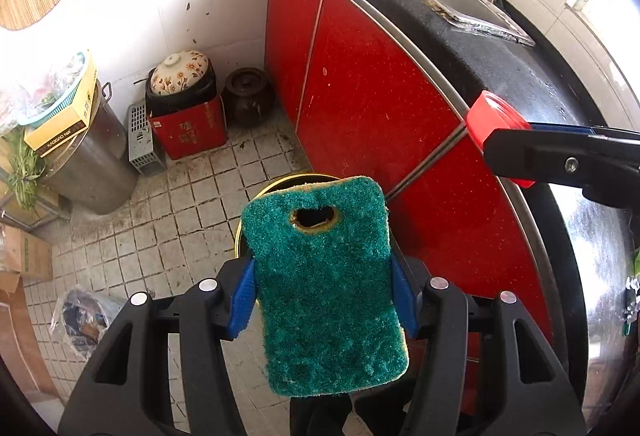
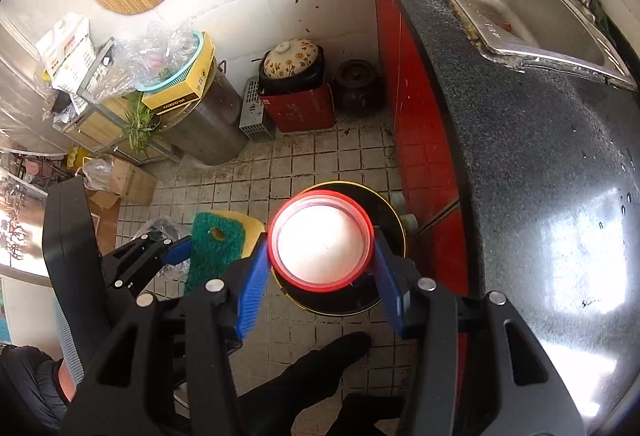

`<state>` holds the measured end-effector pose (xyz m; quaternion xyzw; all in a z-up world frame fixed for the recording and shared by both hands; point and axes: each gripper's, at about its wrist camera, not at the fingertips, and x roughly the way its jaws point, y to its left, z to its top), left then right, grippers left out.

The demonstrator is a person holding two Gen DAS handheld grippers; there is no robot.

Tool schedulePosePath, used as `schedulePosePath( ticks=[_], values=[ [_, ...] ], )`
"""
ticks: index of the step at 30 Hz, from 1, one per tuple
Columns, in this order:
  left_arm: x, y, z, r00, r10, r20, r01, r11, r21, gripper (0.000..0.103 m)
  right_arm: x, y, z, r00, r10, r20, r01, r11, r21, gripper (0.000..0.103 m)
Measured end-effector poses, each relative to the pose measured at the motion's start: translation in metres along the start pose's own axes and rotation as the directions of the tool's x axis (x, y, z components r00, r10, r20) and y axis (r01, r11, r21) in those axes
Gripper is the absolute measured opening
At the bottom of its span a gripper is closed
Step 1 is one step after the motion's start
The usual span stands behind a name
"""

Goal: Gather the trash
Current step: 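Open both grippers to drop the sponge and lid into the bin, then return both open tools to the counter trash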

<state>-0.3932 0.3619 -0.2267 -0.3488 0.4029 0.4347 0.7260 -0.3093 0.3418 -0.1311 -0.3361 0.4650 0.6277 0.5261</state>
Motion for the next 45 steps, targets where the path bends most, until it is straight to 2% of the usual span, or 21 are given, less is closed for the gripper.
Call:
schedulePosePath(
  ticks=[2, 3, 4, 6, 14, 20, 25, 29, 32, 34, 35, 38, 39, 42, 45],
  values=[
    [0.004, 0.003, 0.002, 1.0, -0.005, -0.004, 0.005, 1.0, -0.001, 0.057, 0.002, 0.002, 0.001, 1.0, -0.005, -0.003, 0.005, 1.0, -0.006, 0.05],
    [0.005, 0.004, 0.002, 1.0, -0.01, -0.004, 0.01, 1.0, -0.005, 0.06, 0.003, 0.003, 0.002, 1.0, -0.005, -0.007, 0.005, 1.0, -0.007, 0.05],
    [0.006, 0.005, 0.002, 1.0, -0.013, -0.006, 0.013, 1.0, -0.007, 0.068, 0.005, 0.004, 0.003, 1.0, -0.002, -0.012, 0.002, 1.0, -0.007, 0.051],
    [0.006, 0.007, 0.002, 1.0, -0.003, 0.0, 0.003, 1.0, -0.013, 0.085, 0.008, 0.003, 0.005, 1.0, 0.007, -0.016, -0.007, 1.0, -0.002, 0.069],
    [0.005, 0.011, -0.005, 1.0, 0.017, -0.004, -0.017, 1.0, 0.005, 0.085, -0.001, 0.0, 0.003, 1.0, 0.011, 0.004, -0.011, 1.0, 0.005, 0.073],
    [-0.009, -0.003, -0.001, 1.0, 0.021, 0.017, -0.022, 0.998, 0.052, 0.085, -0.038, -0.019, -0.011, 0.997, -0.017, 0.071, 0.014, 0.999, 0.042, 0.076],
    [-0.034, -0.053, 0.016, 0.997, -0.021, 0.075, 0.006, 0.981, 0.195, 0.085, -0.1, -0.06, -0.042, 0.979, -0.099, 0.179, 0.074, 0.987, 0.144, 0.08],
    [-0.053, -0.116, 0.024, 0.986, -0.135, 0.096, 0.093, 0.931, 0.352, 0.085, -0.161, -0.106, -0.088, 0.945, -0.222, 0.242, 0.15, 0.947, 0.283, 0.081],
    [-0.066, -0.183, 0.023, 0.966, -0.247, 0.072, 0.178, 0.846, 0.503, 0.085, -0.212, -0.144, -0.137, 0.897, -0.348, 0.273, 0.217, 0.883, 0.415, 0.082],
    [-0.075, -0.233, 0.017, 0.944, -0.329, 0.038, 0.24, 0.76, 0.604, 0.085, -0.243, -0.165, -0.173, 0.861, -0.43, 0.27, 0.255, 0.826, 0.503, 0.083],
    [-0.081, -0.264, 0.011, 0.927, -0.375, 0.013, 0.273, 0.698, 0.662, 0.086, -0.257, -0.174, -0.191, 0.844, -0.466, 0.263, 0.27, 0.795, 0.543, 0.083],
    [-0.096, -0.33, -0.01, 0.883, -0.466, -0.054, 0.334, 0.544, 0.77, 0.086, -0.297, -0.199, -0.257, 0.783, -0.582, 0.22, 0.318, 0.678, 0.663, 0.083],
    [-0.103, -0.356, -0.02, 0.863, -0.497, -0.084, 0.354, 0.479, 0.804, 0.086, -0.309, -0.205, -0.28, 0.763, -0.615, 0.198, 0.33, 0.634, 0.7, 0.083],
    [-0.122, -0.416, -0.051, 0.814, -0.557, -0.166, 0.399, 0.327, 0.857, 0.086, -0.337, -0.216, -0.343, 0.711, -0.691, 0.13, 0.347, 0.506, 0.79, 0.083],
    [-0.135, -0.46, -0.081, 0.776, -0.585, -0.236, 0.43, 0.216, 0.877, 0.086, -0.356, -0.223, -0.397, 0.677, -0.732, 0.076, 0.337, 0.399, 0.853, 0.083]
  ],
)
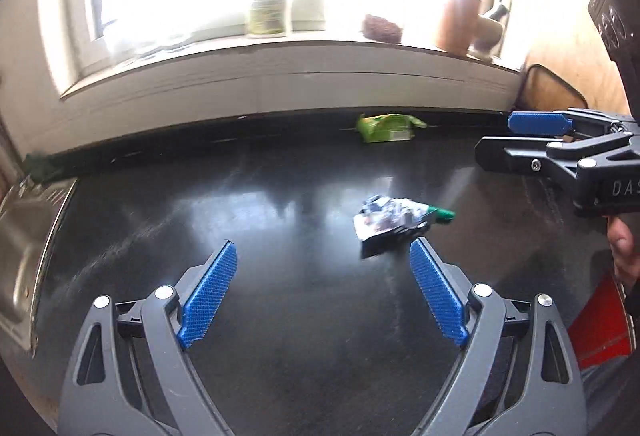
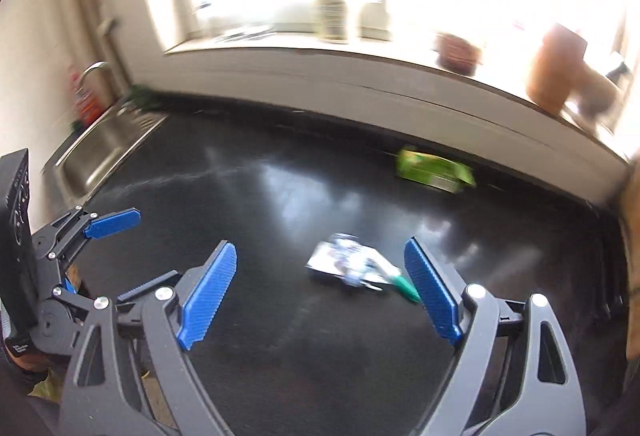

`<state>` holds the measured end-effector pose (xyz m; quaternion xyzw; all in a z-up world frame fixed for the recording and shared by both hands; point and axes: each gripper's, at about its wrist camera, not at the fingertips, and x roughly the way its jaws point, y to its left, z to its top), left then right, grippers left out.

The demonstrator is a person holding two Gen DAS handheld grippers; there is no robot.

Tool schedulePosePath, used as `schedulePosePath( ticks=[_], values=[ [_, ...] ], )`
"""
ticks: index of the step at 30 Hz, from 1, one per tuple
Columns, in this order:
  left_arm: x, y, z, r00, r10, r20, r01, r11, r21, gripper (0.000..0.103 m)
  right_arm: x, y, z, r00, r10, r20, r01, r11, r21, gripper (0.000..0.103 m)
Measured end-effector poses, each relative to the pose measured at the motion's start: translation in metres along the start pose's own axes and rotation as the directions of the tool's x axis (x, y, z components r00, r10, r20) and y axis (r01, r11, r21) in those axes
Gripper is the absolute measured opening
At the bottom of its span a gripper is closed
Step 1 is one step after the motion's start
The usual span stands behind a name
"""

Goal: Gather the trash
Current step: 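Return both open tools to the counter trash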

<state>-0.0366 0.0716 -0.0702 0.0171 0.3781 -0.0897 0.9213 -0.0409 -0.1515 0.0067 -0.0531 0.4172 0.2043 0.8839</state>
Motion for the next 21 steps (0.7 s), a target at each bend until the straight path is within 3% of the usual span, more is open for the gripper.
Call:
schedulePosePath(
  ticks=[5, 10, 21],
  values=[
    [0.023, -0.047, 0.018, 0.997, -0.078, -0.019, 0.08, 0.992, 0.096, 0.086, -0.015, -0.063, -0.027, 0.997, -0.074, -0.008, 0.074, 0.992, 0.1, 0.083],
    [0.039, -0.067, 0.016, 0.994, -0.092, -0.065, 0.101, 0.984, 0.148, 0.086, -0.009, -0.091, -0.047, 0.997, -0.063, -0.043, 0.068, 0.991, 0.114, 0.083],
    [0.12, -0.062, 0.023, 0.972, -0.07, -0.226, 0.083, 0.996, 0.045, 0.086, 0.066, -0.098, -0.055, 0.986, 0.046, -0.157, -0.049, 0.999, -0.011, 0.08]
  ],
)
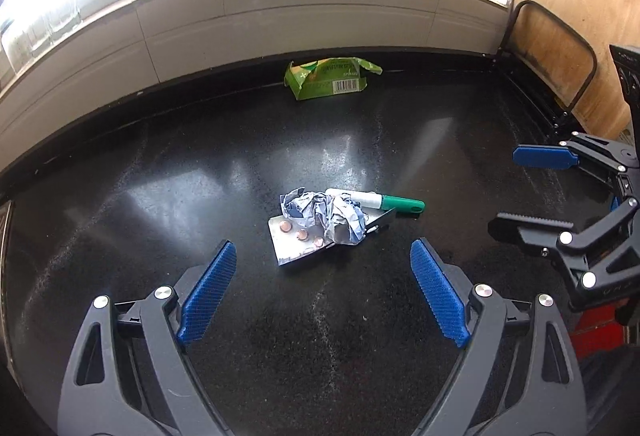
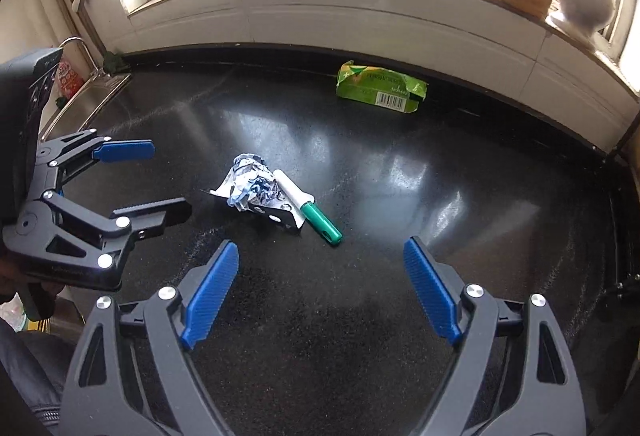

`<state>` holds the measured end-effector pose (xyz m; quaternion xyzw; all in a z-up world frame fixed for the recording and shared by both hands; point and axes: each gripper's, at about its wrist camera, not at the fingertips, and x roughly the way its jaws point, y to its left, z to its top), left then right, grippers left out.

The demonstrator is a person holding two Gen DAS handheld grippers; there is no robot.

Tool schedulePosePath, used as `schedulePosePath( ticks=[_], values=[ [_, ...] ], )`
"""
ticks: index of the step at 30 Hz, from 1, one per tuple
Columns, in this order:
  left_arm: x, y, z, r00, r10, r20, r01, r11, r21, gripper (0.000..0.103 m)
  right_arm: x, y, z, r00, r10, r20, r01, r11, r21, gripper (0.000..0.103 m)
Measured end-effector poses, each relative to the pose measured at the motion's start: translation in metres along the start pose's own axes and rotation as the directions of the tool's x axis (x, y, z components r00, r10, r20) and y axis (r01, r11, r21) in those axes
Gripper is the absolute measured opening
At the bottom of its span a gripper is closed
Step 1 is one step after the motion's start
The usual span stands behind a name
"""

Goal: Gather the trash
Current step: 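Grasp the crumpled foil wad with the left gripper while the right grasps the green-capped marker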

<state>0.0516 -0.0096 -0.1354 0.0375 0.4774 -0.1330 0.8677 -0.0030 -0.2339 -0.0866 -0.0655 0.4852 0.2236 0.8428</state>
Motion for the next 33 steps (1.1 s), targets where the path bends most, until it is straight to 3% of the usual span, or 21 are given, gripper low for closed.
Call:
schedulePosePath(
  ticks=[5, 11, 16, 19, 21, 24, 27, 33],
  values=[
    [0.044, 0.01, 0.013, 0.996, -0.002, -0.086, -0.003, 0.998, -0.062, 0.086, 0.047, -0.012, 0.005, 0.996, 0.031, -0.082, -0.038, 0.996, -0.087, 0.069],
    [0.076, 0.009, 0.026, 0.989, -0.011, -0.148, 0.001, 0.998, -0.067, 0.081, 0.093, -0.02, 0.01, 0.984, 0.069, -0.164, -0.099, 0.978, -0.181, 0.064],
    [0.097, 0.012, 0.032, 0.983, -0.026, -0.184, 0.01, 0.996, -0.09, 0.069, 0.109, -0.022, 0.019, 0.976, 0.11, -0.186, -0.155, 0.956, -0.25, 0.058],
    [0.106, 0.012, 0.033, 0.98, -0.034, -0.198, 0.015, 0.995, -0.099, 0.061, 0.111, -0.021, 0.027, 0.974, 0.133, -0.181, -0.18, 0.945, -0.274, 0.048],
    [0.108, 0.011, 0.035, 0.98, -0.046, -0.195, 0.027, 0.995, -0.098, 0.054, 0.112, -0.018, 0.03, 0.973, 0.14, -0.183, -0.191, 0.934, -0.303, 0.03],
    [0.109, 0.006, 0.037, 0.98, -0.053, -0.194, 0.036, 0.995, -0.094, 0.043, 0.112, -0.016, 0.03, 0.972, 0.137, -0.191, -0.195, 0.922, -0.334, 0.018],
    [0.103, 0.002, 0.038, 0.984, -0.042, -0.171, 0.028, 0.996, -0.08, 0.039, 0.112, -0.016, 0.03, 0.968, 0.146, -0.202, -0.206, 0.925, -0.318, 0.014],
    [0.07, 0.003, 0.045, 0.994, -0.027, -0.105, 0.017, 0.995, -0.097, 0.038, 0.08, -0.025, 0.037, 0.984, 0.127, -0.127, -0.152, 0.965, -0.214, 0.014]
  ],
)
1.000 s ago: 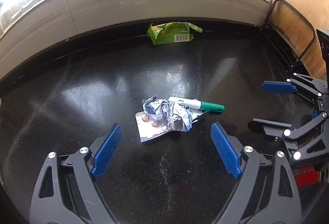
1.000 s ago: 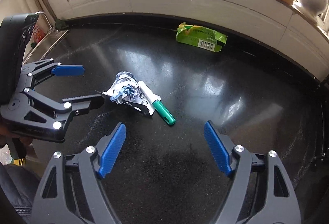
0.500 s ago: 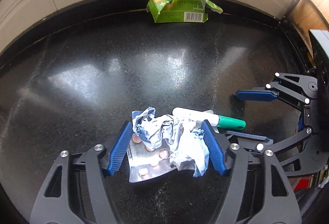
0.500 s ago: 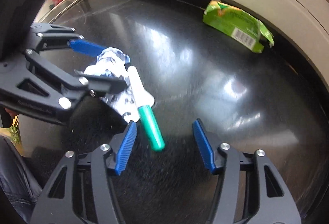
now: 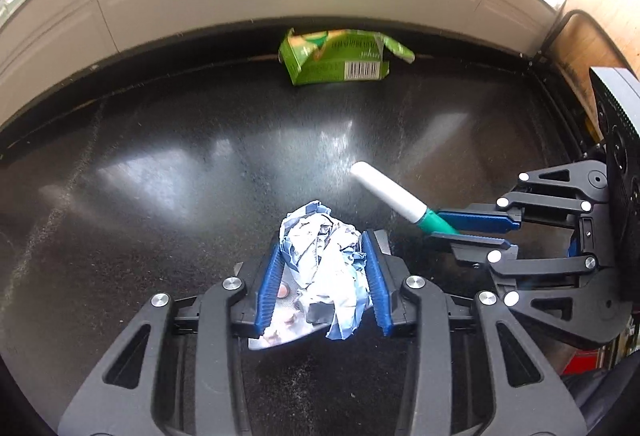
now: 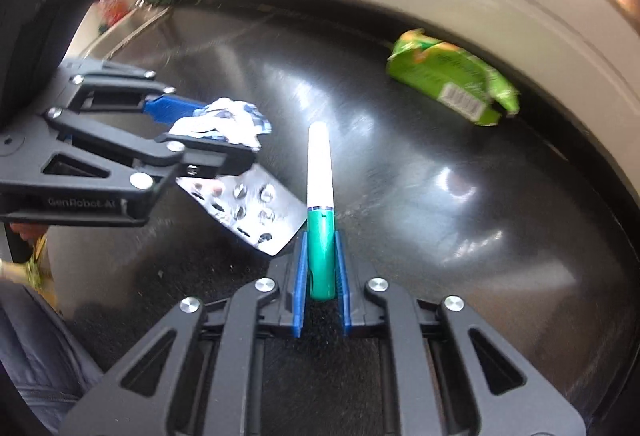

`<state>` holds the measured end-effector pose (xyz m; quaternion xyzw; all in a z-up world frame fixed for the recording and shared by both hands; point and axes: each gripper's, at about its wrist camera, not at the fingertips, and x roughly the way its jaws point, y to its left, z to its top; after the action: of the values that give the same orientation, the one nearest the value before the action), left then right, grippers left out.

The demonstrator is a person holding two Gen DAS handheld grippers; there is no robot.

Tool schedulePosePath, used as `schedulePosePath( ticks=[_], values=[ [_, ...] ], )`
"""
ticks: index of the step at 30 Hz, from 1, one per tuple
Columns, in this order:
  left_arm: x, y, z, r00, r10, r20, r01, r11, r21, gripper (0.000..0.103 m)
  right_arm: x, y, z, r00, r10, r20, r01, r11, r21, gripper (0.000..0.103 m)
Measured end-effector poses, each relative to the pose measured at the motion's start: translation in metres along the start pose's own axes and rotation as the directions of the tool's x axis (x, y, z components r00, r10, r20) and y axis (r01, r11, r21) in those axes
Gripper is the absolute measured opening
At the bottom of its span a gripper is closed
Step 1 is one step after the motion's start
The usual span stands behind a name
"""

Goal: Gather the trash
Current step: 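Grasp the crumpled foil wad with the left gripper while the right grasps the green-capped marker, then carry the foil wad and marker over the bin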

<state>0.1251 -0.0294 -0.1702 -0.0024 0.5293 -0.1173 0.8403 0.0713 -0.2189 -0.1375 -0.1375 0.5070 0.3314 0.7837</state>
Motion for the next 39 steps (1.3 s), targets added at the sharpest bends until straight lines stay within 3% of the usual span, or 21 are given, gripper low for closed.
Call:
schedulePosePath(
  ticks=[11, 24, 34, 39],
  values=[
    [-0.055, -0.004, -0.013, 0.997, 0.04, 0.062, -0.04, 0.999, 0.007, 0.038, -0.059, 0.008, -0.007, 0.993, -0.083, 0.078, 0.074, 0.991, 0.113, 0.014],
    [-0.065, -0.009, -0.022, 0.995, 0.054, 0.089, -0.054, 0.999, 0.004, 0.038, -0.079, 0.019, -0.011, 0.986, -0.134, 0.101, 0.121, 0.985, 0.119, 0.014],
    [-0.096, 0.019, -0.038, 0.984, 0.121, 0.129, -0.109, 0.99, -0.094, 0.038, -0.073, 0.046, 0.014, 0.99, -0.085, 0.111, 0.08, 0.996, 0.047, 0.014],
    [-0.128, 0.053, -0.066, 0.968, 0.204, 0.143, -0.173, 0.964, -0.204, 0.038, -0.062, 0.085, 0.038, 0.993, -0.018, 0.113, 0.024, 0.999, -0.046, 0.014]
  ],
)
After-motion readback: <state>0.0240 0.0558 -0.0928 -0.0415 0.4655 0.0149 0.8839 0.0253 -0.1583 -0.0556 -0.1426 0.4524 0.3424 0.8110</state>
